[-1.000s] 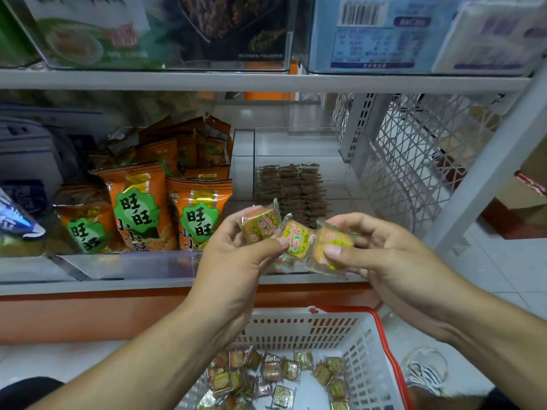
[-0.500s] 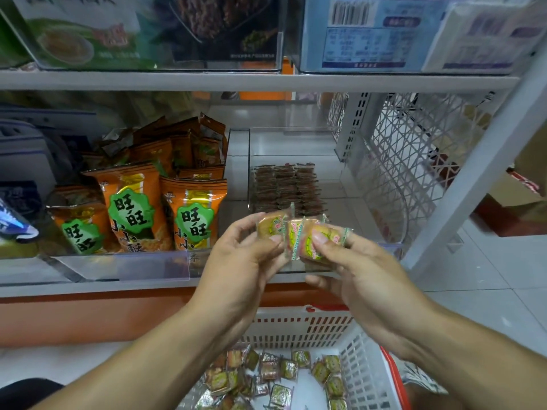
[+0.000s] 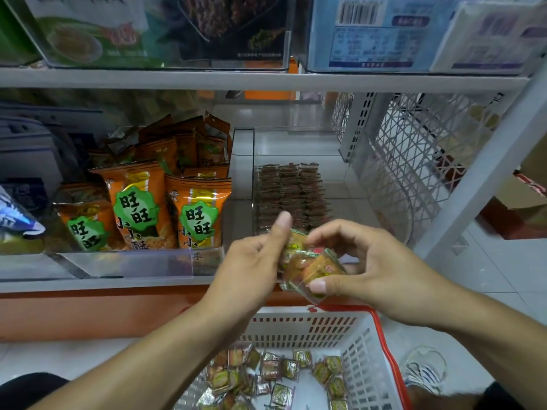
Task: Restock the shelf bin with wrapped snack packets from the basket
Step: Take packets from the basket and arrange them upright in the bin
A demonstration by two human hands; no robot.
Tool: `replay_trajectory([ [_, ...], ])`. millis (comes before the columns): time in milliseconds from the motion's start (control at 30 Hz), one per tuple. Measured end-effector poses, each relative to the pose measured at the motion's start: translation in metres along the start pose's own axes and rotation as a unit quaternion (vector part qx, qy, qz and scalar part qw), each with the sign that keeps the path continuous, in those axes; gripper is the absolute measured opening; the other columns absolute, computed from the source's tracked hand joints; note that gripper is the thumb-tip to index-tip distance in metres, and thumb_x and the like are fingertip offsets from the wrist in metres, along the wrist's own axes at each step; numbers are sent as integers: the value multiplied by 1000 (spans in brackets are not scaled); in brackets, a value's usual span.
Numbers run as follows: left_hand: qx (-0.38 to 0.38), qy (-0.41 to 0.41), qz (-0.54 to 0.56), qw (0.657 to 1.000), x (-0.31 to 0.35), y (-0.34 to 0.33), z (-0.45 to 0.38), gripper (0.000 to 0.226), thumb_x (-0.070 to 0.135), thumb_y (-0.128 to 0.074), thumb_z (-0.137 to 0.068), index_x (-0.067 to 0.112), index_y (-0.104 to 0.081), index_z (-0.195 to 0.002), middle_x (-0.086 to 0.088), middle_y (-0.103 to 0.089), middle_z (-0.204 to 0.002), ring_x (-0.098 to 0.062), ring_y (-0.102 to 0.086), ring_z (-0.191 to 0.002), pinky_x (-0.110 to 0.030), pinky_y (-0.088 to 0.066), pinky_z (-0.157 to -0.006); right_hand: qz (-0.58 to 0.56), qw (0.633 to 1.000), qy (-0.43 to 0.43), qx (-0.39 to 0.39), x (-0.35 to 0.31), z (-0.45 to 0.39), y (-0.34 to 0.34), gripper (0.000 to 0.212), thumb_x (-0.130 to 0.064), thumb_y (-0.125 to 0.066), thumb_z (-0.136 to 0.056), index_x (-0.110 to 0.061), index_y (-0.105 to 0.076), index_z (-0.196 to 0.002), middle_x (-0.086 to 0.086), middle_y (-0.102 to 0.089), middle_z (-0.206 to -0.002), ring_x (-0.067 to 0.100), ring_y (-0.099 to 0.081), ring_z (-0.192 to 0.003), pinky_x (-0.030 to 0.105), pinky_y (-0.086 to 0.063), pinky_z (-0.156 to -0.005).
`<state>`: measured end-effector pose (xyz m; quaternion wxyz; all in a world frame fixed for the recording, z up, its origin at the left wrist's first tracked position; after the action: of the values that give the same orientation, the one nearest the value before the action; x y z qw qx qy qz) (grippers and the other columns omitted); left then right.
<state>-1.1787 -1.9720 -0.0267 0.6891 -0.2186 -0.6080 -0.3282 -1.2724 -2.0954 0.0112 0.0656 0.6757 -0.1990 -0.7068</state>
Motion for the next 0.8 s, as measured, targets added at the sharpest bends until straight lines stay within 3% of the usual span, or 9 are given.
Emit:
replay_trajectory([
  [67,26,53,62,996,-8,-2,0,77,78,-36,-94,15,-81,-93,-8,-80,-94,-27,-75,-100,-52,-49,-105,-24,1000,-14,8,5,0,-2,60,-7,-88,-73,-32,-61,-121,4,-65,-107,27,-66,-100,34,-60,-84],
  [167,24,108,187,976,-14,-10,2,55,59,-52,-96,12,-77,-110,-15,-78,-109,-34,-72,-109,-58,-46,-109,-73,997,-23,7,10,-1,-6,72,-7,-88,-73,-35,-58,-132,11,-63,-114,30,-67,-104,31,-59,-85],
  [267,-30,182,336,924,-18,-25,8,58,51,-52,-98,1,-68,-121,-29,-70,-121,-41,-68,-114,-57,-50,-104,-63,998,-9,9,12,-2,-16,65,-11,-86,-75,-41,-64,-128,2,-67,-121,21,-69,-108,37,-59,-92],
  [367,-52,201,407,890,-18,-31,8,48,36,-51,-99,-6,-72,-110,-29,-71,-111,-38,-70,-91,-41,-59,-76,83,996,21,36,11,0,-21,58,-41,-86,-71,-49,-60,-123,-18,-57,-120,3,-63,-110,28,-56,-92],
  [433,-41,186,406,894,-17,-31,7,37,25,-56,-88,-4,-72,-105,-24,-70,-94,-30,-67,-73,-32,-53,-55,185,980,43,59,5,3,-21,57,-64,-75,-67,-49,-54,-118,-25,-47,-119,-5,-54,-115,16,-49,-90],
  [500,-23,181,401,898,-16,-30,6,31,22,-58,-81,-1,-70,-98,-16,-68,-79,-23,-61,-58,-26,-46,-42,234,970,44,55,4,2,-22,59,-71,-69,-66,-51,-49,-118,-28,-45,-119,-6,-47,-119,18,-45,-91],
  [567,-9,193,392,899,-16,-32,7,32,24,-57,-89,-2,-73,-99,-18,-71,-82,-26,-65,-63,-28,-48,-45,250,968,31,22,5,-1,-26,63,-68,-72,-70,-52,-45,-125,-31,-45,-116,-9,-44,-116,18,-43,-90],
  [667,43,212,387,896,-16,-30,7,53,43,-52,-104,-7,-66,-115,-27,-73,-95,-36,-72,-77,-36,-61,-48,281,959,33,0,2,-4,-26,63,-59,-75,-77,-49,-45,-131,-31,-44,-113,-9,-43,-112,17,-41,-88],
  [800,34,153,332,930,-4,-27,-7,65,58,-49,-98,-2,-66,-117,-25,-76,-100,-37,-76,-89,-47,-61,-77,207,978,5,-2,-7,-11,-13,54,-55,-75,-76,-50,-48,-123,-22,-53,-113,-6,-57,-106,20,-48,-92],
])
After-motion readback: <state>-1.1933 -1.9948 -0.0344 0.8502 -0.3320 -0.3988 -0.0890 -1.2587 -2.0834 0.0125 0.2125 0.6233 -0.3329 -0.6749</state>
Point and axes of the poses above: each hand's wrist, its own z-axis away from the middle knuckle, its own y-axis out of the back of the hand, x = y × z, the point moved 7 cm from there along -z, towards the middle knuckle
